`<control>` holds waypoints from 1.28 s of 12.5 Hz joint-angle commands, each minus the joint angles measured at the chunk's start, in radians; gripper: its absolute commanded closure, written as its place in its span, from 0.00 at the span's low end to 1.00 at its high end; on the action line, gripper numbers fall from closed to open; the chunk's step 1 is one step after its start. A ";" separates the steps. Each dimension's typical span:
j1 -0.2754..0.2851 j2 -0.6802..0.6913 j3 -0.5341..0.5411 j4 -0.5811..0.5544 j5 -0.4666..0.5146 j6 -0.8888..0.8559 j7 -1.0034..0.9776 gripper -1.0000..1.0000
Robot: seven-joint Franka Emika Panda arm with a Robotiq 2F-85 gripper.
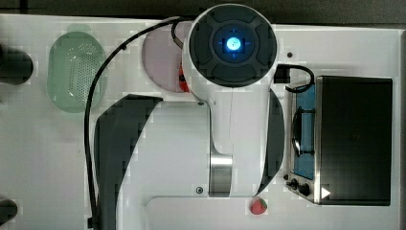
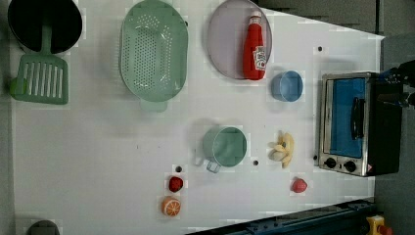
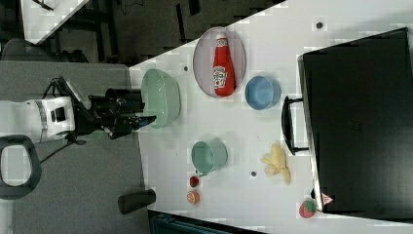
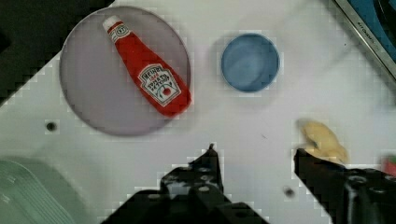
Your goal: Pick ketchup from plate and place it on table.
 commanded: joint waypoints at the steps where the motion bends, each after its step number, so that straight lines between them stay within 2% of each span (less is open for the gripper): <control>1: -0.101 -0.156 0.050 0.018 0.021 -0.207 0.031 0.23; 3: -0.098 -0.147 0.053 0.018 0.021 -0.203 0.030 0.01; 8: -0.084 -0.057 0.079 0.019 0.021 -0.164 -0.015 0.00; 16: -0.064 0.186 0.105 0.019 0.021 0.068 -0.233 0.00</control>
